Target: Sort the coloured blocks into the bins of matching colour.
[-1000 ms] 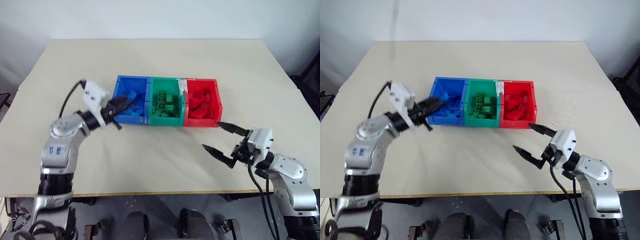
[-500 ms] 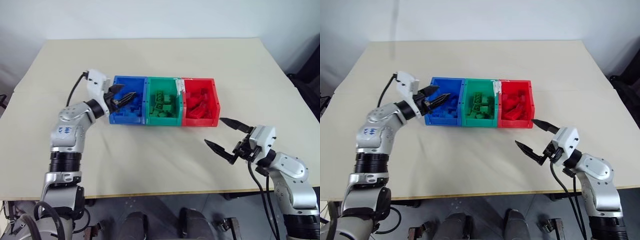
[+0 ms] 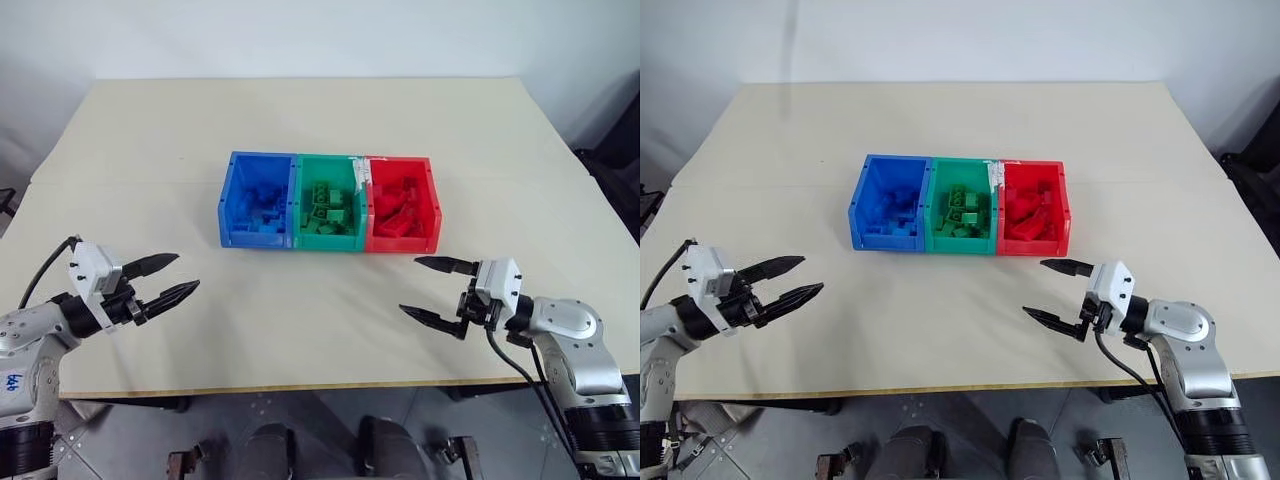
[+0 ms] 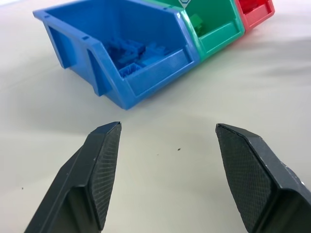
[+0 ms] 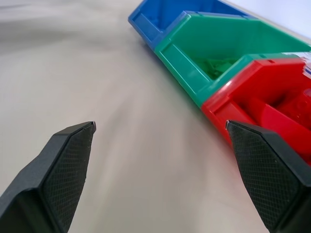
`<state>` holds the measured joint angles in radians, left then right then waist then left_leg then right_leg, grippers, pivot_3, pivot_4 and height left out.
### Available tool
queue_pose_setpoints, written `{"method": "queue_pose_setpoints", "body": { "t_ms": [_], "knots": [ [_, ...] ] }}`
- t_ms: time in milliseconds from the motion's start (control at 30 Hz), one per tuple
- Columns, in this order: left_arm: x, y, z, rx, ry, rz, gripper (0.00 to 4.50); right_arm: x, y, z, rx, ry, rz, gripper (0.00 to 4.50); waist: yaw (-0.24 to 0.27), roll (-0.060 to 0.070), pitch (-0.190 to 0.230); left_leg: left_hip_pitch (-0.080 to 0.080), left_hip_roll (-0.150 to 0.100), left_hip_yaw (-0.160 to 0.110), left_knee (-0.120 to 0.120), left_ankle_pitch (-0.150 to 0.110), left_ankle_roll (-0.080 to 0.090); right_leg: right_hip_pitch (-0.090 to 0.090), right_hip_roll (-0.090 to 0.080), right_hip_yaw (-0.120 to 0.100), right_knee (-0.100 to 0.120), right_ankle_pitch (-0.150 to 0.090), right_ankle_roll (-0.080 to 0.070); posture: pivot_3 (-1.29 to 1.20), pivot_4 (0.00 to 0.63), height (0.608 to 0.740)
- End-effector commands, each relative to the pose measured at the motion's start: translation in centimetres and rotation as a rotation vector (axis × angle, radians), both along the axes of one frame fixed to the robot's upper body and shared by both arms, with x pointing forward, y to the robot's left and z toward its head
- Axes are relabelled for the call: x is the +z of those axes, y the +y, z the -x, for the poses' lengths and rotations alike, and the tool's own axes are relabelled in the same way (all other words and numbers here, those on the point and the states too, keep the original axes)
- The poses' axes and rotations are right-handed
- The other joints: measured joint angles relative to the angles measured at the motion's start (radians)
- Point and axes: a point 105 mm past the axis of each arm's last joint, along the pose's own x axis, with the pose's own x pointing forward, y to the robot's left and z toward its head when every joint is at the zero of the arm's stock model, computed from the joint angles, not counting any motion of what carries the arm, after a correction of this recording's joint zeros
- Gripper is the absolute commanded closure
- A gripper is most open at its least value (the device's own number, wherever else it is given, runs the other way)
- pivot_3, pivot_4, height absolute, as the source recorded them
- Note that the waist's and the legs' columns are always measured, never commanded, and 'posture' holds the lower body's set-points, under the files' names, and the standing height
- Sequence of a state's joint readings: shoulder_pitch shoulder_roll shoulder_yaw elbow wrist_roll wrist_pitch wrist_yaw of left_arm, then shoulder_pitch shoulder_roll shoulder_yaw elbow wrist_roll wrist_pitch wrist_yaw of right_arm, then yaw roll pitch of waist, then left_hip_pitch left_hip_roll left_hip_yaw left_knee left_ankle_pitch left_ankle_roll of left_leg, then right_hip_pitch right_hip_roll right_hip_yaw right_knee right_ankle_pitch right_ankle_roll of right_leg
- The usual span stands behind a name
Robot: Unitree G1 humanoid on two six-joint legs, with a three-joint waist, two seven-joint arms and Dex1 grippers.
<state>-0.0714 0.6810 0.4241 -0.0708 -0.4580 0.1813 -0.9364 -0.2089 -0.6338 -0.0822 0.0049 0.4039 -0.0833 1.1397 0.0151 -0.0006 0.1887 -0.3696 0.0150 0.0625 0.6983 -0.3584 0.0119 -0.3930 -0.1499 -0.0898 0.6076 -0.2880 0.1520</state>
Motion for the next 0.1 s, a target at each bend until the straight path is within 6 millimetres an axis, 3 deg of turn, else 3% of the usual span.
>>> {"method": "queue_pose_setpoints", "body": {
  "t_ms": [33, 100],
  "knots": [
    [1.08, -1.04, -0.45, 0.029, -0.088, 0.002, 1.2, 0.9, -0.13, -0.1, -0.009, -0.043, -0.007, 0.0, -0.001, 0.0, 0.0, 0.0, 0.0, 0.0, 0.0, 0.0, 0.0, 0.0, 0.0, 0.0, 0.0, 0.0, 0.0, 0.0, 0.15, 0.74],
    [0.6, -1.36, -0.62, 0.034, -0.093, -0.022, 1.2, 1.19, -0.2, -0.23, -0.037, -0.059, -0.022, 0.0, -0.002, 0.0, 0.0, 0.0, 0.0, 0.0, -0.001, 0.0, 0.0, -0.001, 0.001, 0.0, 0.0, 0.0, 0.0, 0.0, 0.15, 0.74]
  ]
}}
